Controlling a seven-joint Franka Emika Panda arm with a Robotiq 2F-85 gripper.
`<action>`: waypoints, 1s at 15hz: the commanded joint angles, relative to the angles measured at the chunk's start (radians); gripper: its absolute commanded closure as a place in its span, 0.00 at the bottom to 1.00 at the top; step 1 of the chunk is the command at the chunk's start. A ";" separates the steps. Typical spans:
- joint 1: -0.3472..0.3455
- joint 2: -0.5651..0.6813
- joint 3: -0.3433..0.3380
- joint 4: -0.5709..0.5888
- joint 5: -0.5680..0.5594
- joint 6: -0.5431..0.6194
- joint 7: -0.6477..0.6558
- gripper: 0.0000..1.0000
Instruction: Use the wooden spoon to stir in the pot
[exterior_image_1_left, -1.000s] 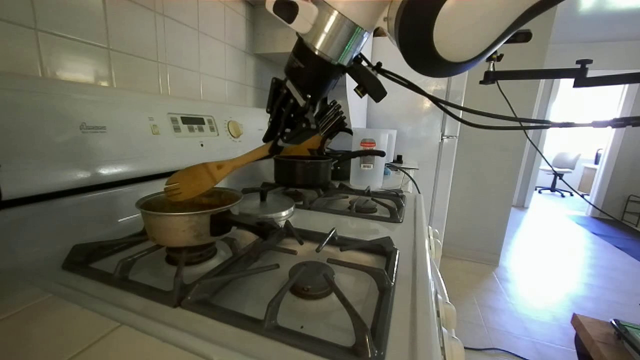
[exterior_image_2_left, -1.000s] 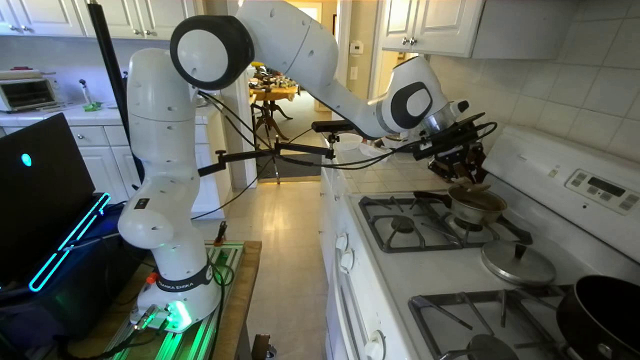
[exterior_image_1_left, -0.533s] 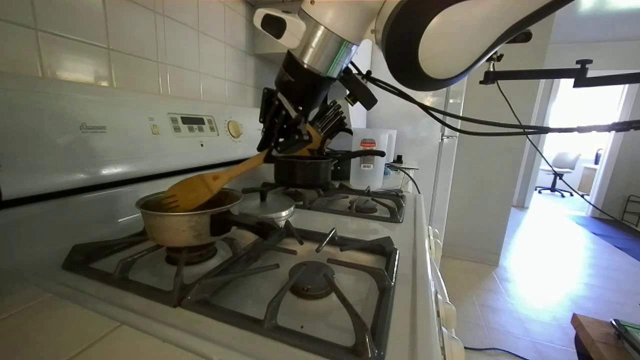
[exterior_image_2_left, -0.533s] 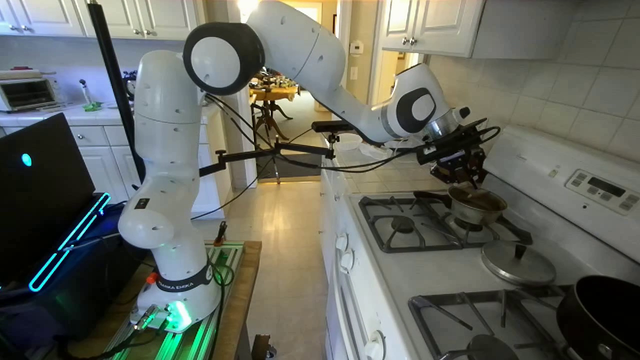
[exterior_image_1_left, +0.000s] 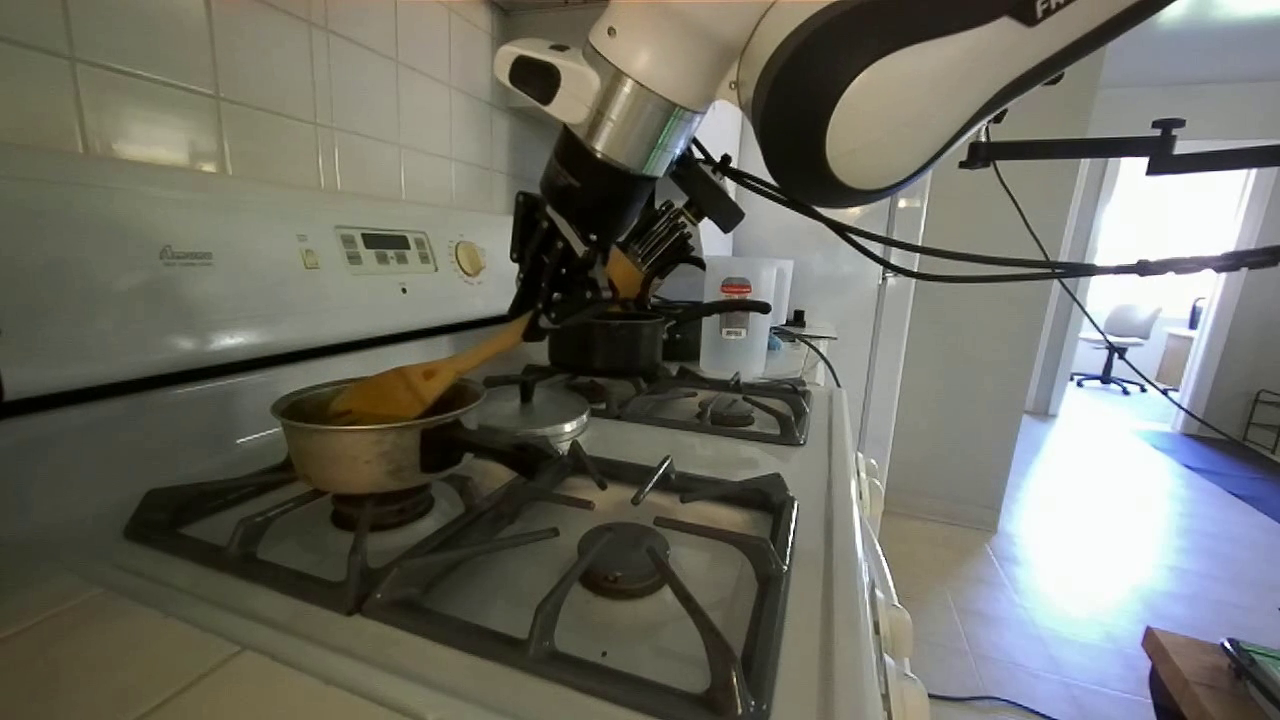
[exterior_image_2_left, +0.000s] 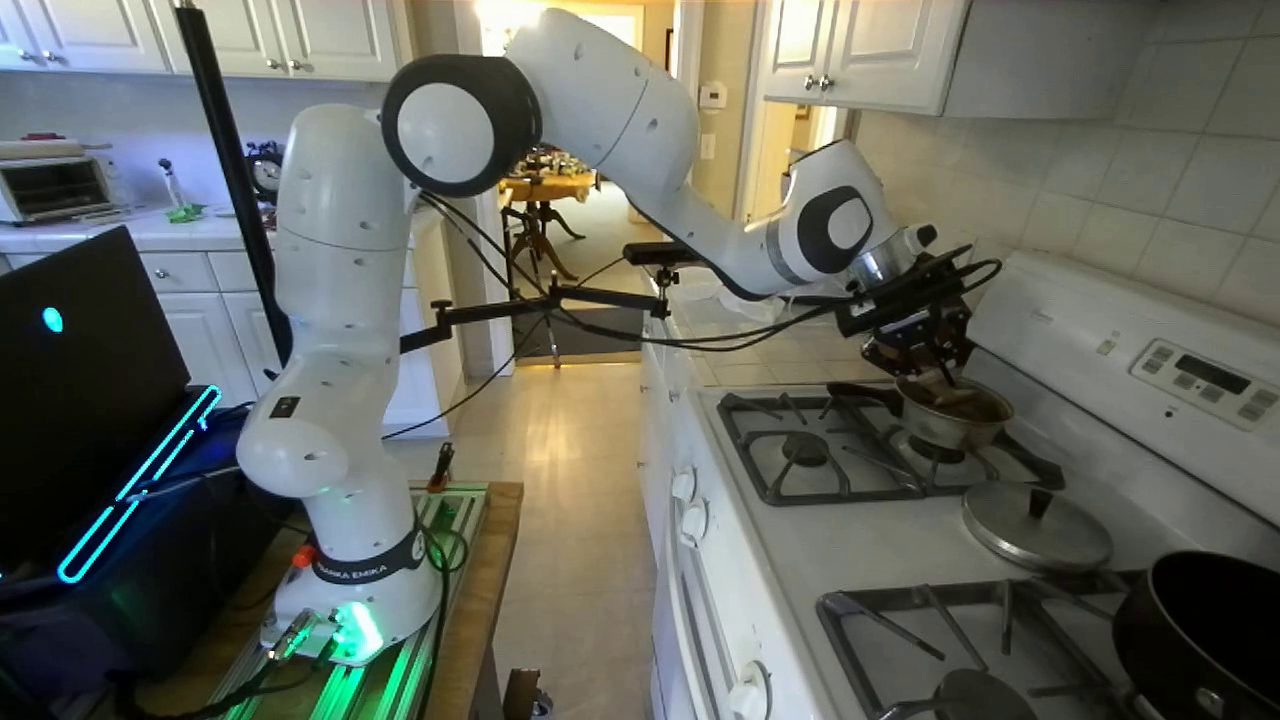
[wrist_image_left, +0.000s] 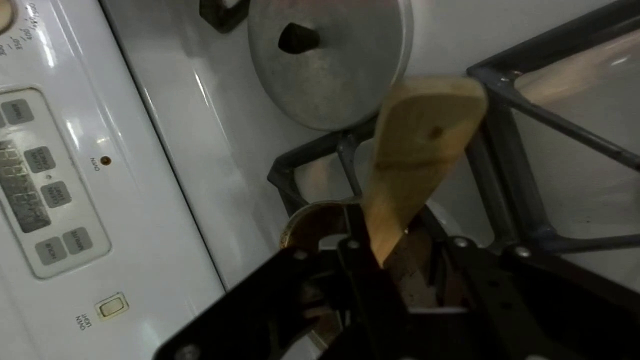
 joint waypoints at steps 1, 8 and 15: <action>0.004 0.017 0.011 0.027 -0.035 -0.026 0.019 0.93; 0.002 0.006 0.026 0.012 -0.023 -0.036 0.003 0.93; -0.018 -0.013 0.013 0.018 -0.020 -0.046 0.004 0.93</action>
